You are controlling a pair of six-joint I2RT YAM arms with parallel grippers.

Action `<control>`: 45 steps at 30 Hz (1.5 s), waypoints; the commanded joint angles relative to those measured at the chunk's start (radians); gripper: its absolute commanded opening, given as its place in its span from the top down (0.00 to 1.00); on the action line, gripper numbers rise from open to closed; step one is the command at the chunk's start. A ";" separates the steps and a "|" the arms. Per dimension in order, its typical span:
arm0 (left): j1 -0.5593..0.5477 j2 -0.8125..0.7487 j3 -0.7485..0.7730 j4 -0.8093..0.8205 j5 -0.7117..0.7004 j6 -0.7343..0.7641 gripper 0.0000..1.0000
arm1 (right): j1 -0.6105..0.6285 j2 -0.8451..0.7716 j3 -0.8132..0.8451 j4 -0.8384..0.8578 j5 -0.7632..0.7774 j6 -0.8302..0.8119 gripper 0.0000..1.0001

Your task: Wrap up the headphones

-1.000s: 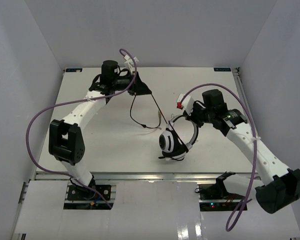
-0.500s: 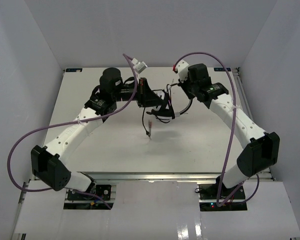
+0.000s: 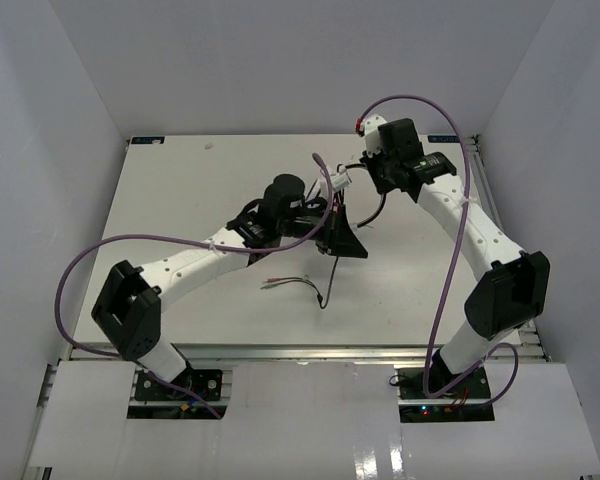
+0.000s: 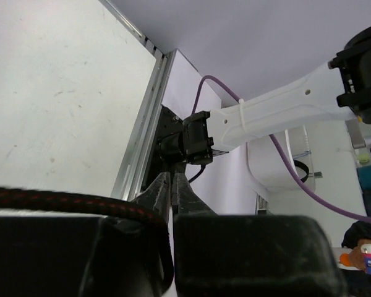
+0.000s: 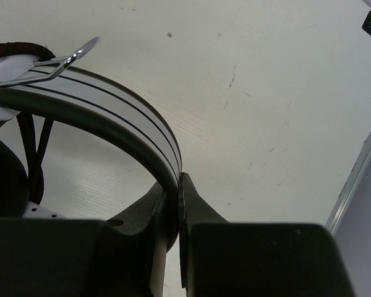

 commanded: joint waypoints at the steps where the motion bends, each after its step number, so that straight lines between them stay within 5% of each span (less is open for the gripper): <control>1: -0.125 0.060 0.025 0.042 -0.110 0.051 0.73 | -0.102 -0.012 0.146 0.028 -0.151 0.107 0.92; 7: -0.247 0.129 -0.058 0.028 -0.287 0.195 0.67 | -0.182 -0.019 0.232 -0.005 -0.251 0.128 0.92; 19: -0.310 0.336 -0.203 0.160 -0.493 0.332 0.69 | -0.261 -0.095 0.277 -0.021 -0.379 0.172 0.92; 26: -0.309 0.375 -0.292 0.239 -0.525 0.385 0.99 | -0.338 -0.139 0.283 -0.031 -0.509 0.193 0.92; 36: -0.199 0.075 -0.580 0.397 -0.435 0.479 1.00 | -0.551 -0.231 0.215 -0.054 -0.929 0.120 0.92; 45: 0.015 -0.080 -0.629 0.368 -0.250 0.510 0.98 | -0.519 -0.265 0.190 -0.300 -1.239 -0.210 0.92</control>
